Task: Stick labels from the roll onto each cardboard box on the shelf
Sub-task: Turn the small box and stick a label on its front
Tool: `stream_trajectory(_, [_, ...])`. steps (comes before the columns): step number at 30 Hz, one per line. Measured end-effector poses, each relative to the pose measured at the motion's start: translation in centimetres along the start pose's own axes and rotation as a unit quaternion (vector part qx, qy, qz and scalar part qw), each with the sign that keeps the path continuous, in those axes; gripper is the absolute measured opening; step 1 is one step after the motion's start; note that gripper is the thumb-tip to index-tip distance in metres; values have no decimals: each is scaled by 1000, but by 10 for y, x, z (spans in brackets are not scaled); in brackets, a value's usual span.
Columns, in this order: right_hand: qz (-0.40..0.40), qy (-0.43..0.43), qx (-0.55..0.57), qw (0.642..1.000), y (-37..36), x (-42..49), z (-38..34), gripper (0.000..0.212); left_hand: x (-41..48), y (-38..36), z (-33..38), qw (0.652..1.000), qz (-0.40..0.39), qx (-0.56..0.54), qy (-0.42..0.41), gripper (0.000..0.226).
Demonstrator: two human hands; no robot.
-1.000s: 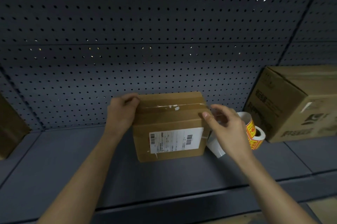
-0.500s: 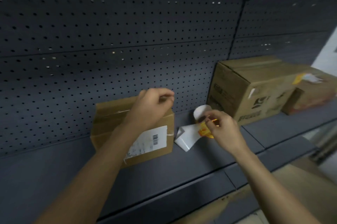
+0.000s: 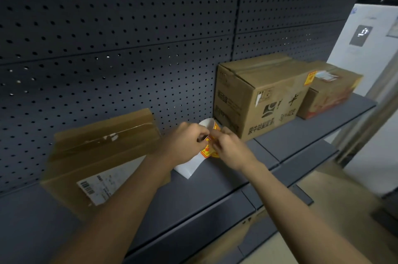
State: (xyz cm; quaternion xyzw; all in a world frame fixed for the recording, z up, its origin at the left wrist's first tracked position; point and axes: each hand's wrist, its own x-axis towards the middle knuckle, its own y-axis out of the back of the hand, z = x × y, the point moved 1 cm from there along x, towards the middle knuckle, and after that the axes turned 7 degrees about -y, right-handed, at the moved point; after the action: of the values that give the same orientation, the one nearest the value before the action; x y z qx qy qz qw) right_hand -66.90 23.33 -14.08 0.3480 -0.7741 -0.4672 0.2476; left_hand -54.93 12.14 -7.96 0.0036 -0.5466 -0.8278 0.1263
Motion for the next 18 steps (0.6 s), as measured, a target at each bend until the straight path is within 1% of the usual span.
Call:
stream_trajectory(1, [-2, 8, -24, 1000, -1, 4, 0, 40, 2, -4, -2, 1000, -1, -9, 0, 20])
stream_trajectory(3, [-5, 15, -60, 998, -2, 10, 1, 33, 5, -11, -4, 999, 14, -46, -5, 24])
stream_trajectory(6, [-1, 23, -49, 999, 1, 16, 4, 23, 9, -21, -7, 996, 39, -75, 11, 33])
stream_trajectory(9, [9, 32, -34, 999, 8, 20, 9, 13, 10, -32, -13, 993, 49, -104, 29, 33])
stream_trajectory(14, [-9, 53, -64, 996, 11, 22, 12, 10, 14, -47, -21, 991, 34, -113, 64, 43])
stream_trajectory(18, [13, 52, -41, 998, 17, 23, 15, 13, 17, -55, -26, 989, 25, -128, 74, 37])
